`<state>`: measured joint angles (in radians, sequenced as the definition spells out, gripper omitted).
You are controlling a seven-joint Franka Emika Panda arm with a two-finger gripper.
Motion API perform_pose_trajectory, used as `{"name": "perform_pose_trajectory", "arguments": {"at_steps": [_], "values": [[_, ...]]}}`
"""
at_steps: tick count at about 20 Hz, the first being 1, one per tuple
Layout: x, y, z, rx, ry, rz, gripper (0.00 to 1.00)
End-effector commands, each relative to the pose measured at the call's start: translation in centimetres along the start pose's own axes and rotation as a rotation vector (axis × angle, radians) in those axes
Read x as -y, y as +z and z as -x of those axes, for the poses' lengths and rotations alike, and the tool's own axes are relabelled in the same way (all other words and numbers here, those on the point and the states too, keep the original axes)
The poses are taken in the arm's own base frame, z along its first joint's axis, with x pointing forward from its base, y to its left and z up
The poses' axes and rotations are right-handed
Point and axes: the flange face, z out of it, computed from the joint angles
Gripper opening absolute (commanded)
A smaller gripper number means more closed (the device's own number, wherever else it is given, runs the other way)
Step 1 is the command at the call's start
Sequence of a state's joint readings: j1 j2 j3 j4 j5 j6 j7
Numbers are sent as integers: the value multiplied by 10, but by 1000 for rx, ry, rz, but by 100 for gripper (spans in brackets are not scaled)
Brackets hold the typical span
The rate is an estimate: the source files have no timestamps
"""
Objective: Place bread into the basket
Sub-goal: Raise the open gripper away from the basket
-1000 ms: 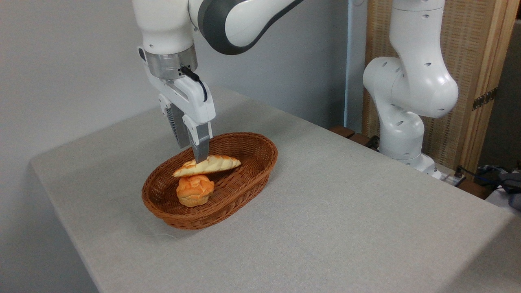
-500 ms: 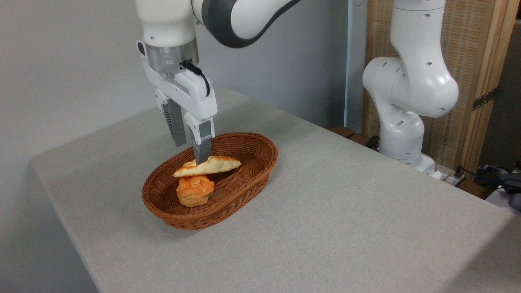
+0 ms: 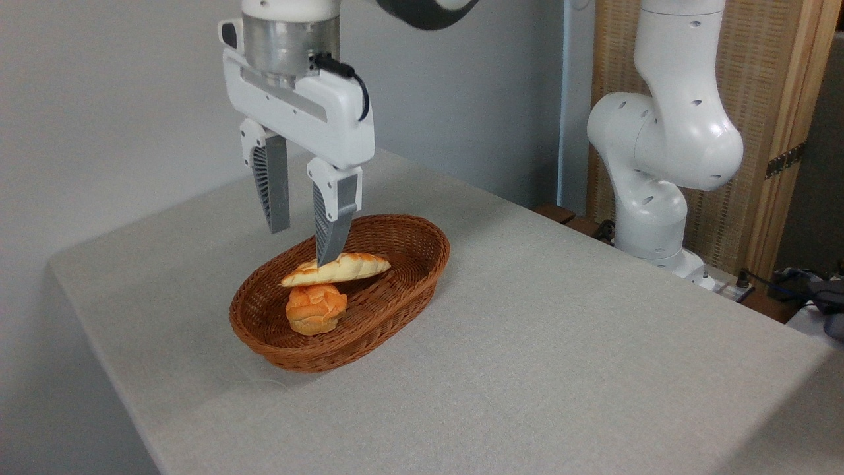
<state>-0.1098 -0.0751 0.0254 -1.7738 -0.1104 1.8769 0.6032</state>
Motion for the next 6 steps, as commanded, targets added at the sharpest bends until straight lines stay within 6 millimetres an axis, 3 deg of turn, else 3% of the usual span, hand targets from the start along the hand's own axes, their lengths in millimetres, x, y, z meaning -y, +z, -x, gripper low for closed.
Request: {"name": "perform_pose_trajectory", "arguments": {"at_steps": [1,6], "values": [[11,-13,5,3,-20,-13,100],[18,-14,10,-1,-31,-7,100]]}}
